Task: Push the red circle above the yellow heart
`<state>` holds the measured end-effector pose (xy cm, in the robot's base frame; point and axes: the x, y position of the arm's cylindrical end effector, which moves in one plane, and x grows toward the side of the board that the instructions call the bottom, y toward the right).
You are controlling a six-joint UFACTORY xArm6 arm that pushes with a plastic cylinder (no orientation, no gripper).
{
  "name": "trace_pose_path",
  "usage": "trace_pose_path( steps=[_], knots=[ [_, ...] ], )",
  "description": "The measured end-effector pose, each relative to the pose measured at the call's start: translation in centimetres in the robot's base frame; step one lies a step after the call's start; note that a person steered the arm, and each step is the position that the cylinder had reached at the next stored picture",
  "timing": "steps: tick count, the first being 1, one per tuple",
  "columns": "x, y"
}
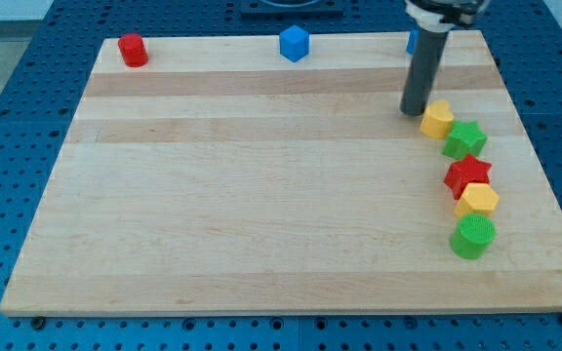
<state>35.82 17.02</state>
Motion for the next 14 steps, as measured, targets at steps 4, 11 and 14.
trace_pose_path(
  steps=[4,11,14],
  knots=[
    [0.0,-2.4],
    [-13.5,-47.0],
    [-10.2,-28.1]
  ],
)
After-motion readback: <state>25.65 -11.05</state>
